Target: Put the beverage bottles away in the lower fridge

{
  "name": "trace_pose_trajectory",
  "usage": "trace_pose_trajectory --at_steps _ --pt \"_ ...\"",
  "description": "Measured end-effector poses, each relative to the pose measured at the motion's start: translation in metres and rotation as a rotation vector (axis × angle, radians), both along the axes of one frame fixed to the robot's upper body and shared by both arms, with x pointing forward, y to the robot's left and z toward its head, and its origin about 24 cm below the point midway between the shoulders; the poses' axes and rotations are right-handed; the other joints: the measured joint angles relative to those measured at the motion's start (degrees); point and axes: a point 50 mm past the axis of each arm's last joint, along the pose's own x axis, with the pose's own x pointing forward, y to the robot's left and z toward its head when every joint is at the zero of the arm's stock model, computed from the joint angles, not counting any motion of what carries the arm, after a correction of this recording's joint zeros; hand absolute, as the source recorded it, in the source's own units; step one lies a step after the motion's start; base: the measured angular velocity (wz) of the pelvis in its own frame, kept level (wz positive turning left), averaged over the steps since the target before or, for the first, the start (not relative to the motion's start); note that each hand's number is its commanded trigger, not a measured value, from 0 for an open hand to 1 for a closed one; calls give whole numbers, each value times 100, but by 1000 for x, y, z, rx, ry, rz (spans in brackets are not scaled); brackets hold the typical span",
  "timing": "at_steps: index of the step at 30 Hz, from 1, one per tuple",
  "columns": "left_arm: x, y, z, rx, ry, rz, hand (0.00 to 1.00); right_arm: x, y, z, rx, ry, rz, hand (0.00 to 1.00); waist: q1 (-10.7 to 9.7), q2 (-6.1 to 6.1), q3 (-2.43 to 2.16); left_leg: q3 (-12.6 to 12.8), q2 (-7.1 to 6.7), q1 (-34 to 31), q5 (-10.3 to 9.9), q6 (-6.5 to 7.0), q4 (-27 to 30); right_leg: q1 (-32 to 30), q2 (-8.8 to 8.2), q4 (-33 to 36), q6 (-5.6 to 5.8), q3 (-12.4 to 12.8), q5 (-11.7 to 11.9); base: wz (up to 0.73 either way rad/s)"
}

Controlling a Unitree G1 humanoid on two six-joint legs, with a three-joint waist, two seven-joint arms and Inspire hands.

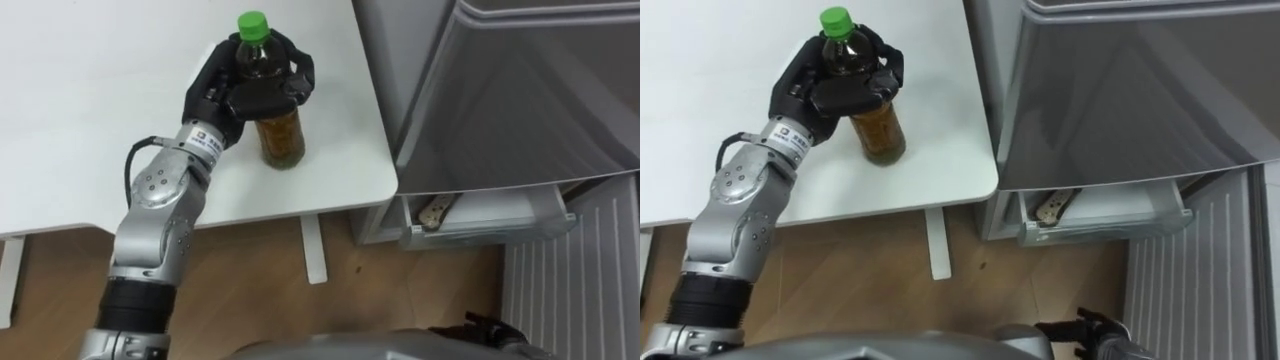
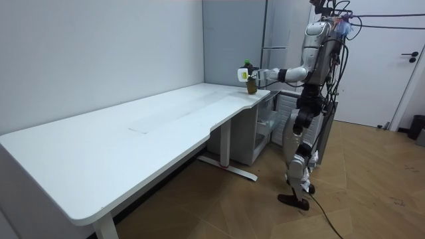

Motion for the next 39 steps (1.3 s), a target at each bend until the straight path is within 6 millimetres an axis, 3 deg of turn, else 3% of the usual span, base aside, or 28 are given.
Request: trace_pose_trajectory --at_steps 6,10,21,28,39 --pt "-3 -20 6 -17 -25 -80 100 25 19 3 21 -68 144 0 219 19 -1 14 5 -8 0 -1 42 18 0 6 -13 -16 8 -1" --pt "-3 -22 9 -39 -36 -91 100 40 36 6 87 -123 239 0 367 23 -1 7 2 5 1 -1 45 33 -5 12 -13 -38 8 1" --pt "-6 -31 26 -109 -98 -152 100 72 63 22 204 -265 397 0 438 -68 2 -163 -15 -92 2 -1 71 13 -11 11 -13 -178 8 9" --pt "-18 -47 14 -130 -47 -273 100 92 82 38 253 -369 527 0 516 -157 29 -268 -22 28 4 -3 58 156 -51 0 -12 -301 7 8" --pt "-34 -51 1 -137 2 -391 100 102 99 56 352 -448 627 0 520 -163 30 -307 -41 -119 3 -2 184 95 -46 18 -12 -519 7 2"
